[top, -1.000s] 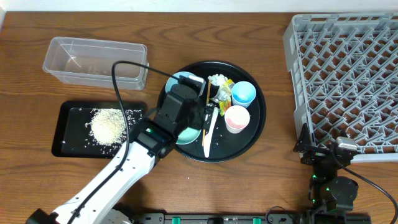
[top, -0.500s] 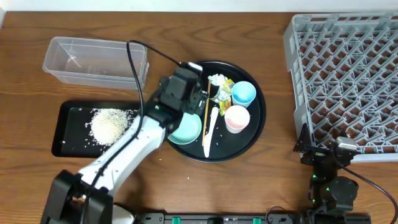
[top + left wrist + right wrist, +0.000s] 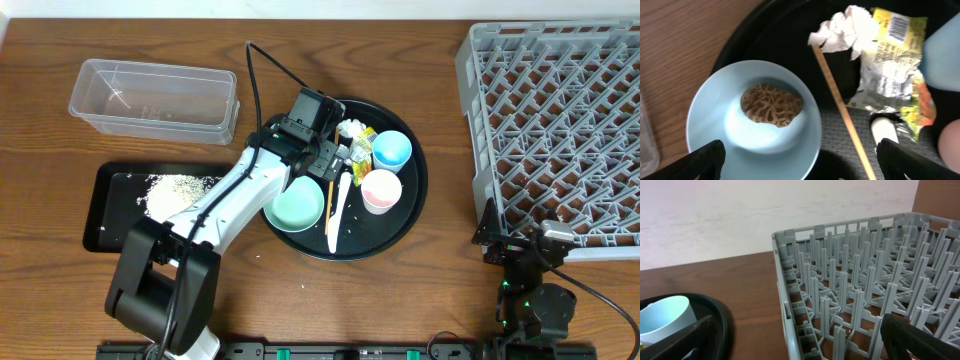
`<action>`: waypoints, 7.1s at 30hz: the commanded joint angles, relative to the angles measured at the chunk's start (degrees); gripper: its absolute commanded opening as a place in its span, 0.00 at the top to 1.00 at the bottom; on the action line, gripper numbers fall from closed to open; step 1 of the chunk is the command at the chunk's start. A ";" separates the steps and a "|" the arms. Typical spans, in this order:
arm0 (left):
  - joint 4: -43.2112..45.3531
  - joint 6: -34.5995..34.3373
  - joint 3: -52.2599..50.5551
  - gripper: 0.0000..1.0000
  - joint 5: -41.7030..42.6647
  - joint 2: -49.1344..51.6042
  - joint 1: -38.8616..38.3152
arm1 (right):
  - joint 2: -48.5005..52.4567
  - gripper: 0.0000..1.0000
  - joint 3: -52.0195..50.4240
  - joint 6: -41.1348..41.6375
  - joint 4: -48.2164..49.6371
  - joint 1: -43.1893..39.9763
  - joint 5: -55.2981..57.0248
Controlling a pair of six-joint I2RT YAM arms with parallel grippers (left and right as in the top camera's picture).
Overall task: Sort waste into correct bins and load items into the dishwasher rack
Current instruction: 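Move the left gripper to the blue bowl and grasp its rim, then lift the blue bowl and carry it left over the black tray, then tilt the blue bowl to dump the brown food clump onto the tray, then carry the empty blue bowl back and place it on the round tray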
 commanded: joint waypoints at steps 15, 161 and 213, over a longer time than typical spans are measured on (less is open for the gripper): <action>0.85 0.76 1.53 0.02 3.04 6.10 0.15 | -0.39 0.01 -0.09 -0.55 -0.17 0.63 0.61; -7.87 -0.92 -24.02 0.94 90.73 -2.45 79.12 | -0.39 0.01 -0.09 -0.55 -0.17 0.63 0.61; 26.16 -13.44 -16.81 0.94 5.14 -6.23 5.27 | -0.39 0.01 -0.09 -0.55 -0.17 0.63 0.61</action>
